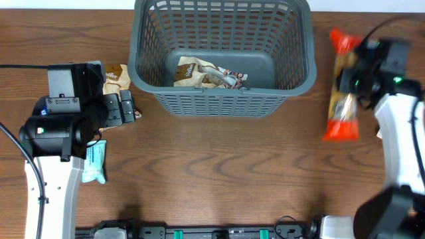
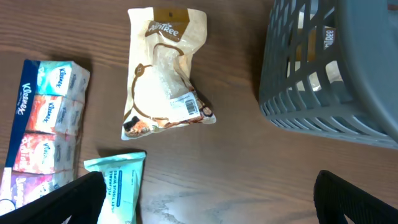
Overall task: Pack container
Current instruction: 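Grasp the pasta package with the right gripper and lift it, then lower the pasta package into the basket and open the right gripper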
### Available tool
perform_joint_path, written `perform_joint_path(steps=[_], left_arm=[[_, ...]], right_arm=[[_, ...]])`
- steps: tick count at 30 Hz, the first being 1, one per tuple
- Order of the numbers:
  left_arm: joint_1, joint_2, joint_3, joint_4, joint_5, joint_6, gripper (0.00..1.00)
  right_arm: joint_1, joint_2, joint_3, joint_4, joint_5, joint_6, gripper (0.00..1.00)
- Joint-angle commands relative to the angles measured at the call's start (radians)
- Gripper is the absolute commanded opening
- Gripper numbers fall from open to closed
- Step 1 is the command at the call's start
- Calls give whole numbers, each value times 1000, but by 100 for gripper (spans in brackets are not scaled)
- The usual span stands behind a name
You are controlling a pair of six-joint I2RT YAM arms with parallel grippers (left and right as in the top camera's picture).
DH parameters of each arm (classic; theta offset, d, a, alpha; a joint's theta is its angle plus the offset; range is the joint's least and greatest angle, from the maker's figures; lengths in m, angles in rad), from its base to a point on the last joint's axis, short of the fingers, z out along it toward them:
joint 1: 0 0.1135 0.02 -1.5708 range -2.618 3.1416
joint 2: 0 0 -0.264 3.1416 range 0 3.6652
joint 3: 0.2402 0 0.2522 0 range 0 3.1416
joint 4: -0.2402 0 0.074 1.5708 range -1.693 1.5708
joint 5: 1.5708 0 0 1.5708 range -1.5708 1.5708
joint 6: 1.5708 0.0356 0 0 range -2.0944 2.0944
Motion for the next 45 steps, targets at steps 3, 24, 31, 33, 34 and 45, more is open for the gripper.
perform_joint_path(steps=[3, 24, 31, 33, 34, 45], left_arm=[[-1, -1, 17, -7, -11, 6, 99], [-1, -1, 17, -21, -11, 6, 99], [-1, -1, 17, -22, -11, 6, 99], [-1, -1, 17, -22, -11, 6, 99], [-1, -1, 17, -22, -11, 6, 99], [-1, -1, 17, -26, -11, 6, 99]], right_arm=[[80, -100, 254, -59, 17, -39, 1], [584, 136, 476, 89, -284, -927, 1], [588, 341, 476, 10, -381, -877, 1], [592, 386, 476, -19, -379, -876, 1], [593, 408, 476, -28, -371, -870, 1], [594, 467, 476, -82, -322, -662, 99]])
